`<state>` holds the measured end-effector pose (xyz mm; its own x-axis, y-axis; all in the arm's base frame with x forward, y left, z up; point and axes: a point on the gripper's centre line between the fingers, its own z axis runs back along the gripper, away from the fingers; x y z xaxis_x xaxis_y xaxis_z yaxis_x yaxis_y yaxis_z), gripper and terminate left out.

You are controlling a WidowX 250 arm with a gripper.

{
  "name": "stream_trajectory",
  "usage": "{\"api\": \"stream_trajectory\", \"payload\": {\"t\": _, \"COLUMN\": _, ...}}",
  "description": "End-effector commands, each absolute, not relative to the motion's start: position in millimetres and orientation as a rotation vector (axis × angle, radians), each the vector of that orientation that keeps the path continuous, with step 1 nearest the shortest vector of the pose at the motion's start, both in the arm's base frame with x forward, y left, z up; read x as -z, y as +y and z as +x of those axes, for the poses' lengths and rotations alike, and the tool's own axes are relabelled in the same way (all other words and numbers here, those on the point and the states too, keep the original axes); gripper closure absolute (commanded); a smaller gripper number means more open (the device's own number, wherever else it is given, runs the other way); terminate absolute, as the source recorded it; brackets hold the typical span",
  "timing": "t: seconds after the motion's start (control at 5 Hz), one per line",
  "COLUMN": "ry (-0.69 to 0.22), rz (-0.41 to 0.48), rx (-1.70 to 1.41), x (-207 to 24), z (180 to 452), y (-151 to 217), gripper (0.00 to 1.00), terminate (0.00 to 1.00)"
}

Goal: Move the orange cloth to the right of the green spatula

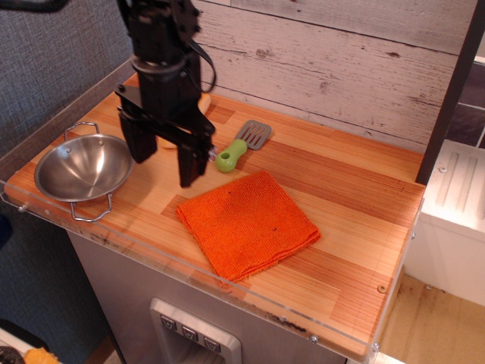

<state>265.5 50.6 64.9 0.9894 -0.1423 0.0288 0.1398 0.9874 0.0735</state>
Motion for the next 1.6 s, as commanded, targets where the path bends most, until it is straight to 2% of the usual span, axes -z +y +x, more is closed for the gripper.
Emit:
{"api": "stream_trajectory", "payload": {"t": 0.0, "ry": -0.073, "rz": 0.096, "rx": 0.221, "x": -58.4, "z": 268.4, "y": 20.0, "gripper": 0.00, "terminate": 0.00}}
{"api": "stream_trajectory", "payload": {"t": 0.4, "ry": -0.080, "rz": 0.097, "rx": 0.341, "x": -40.7, "z": 271.3, "y": -5.2, "gripper": 0.00, "terminate": 0.00}}
{"api": "stream_trajectory", "payload": {"t": 0.6, "ry": -0.063, "rz": 0.074, "rx": 0.381, "x": -24.0, "z": 265.5, "y": -12.9, "gripper": 0.00, "terminate": 0.00}}
{"api": "stream_trajectory", "payload": {"t": 1.0, "ry": 0.006, "rz": 0.086, "rx": 0.383, "x": 3.2, "z": 258.1, "y": -9.0, "gripper": 0.00, "terminate": 0.00}}
{"api": "stream_trajectory", "payload": {"t": 1.2, "ry": 0.022, "rz": 0.067, "rx": 0.338, "x": 9.2, "z": 265.5, "y": -7.1, "gripper": 0.00, "terminate": 0.00}}
{"api": "stream_trajectory", "payload": {"t": 1.4, "ry": -0.001, "rz": 0.055, "rx": 0.328, "x": 0.1, "z": 290.3, "y": -13.9, "gripper": 0.00, "terminate": 0.00}}
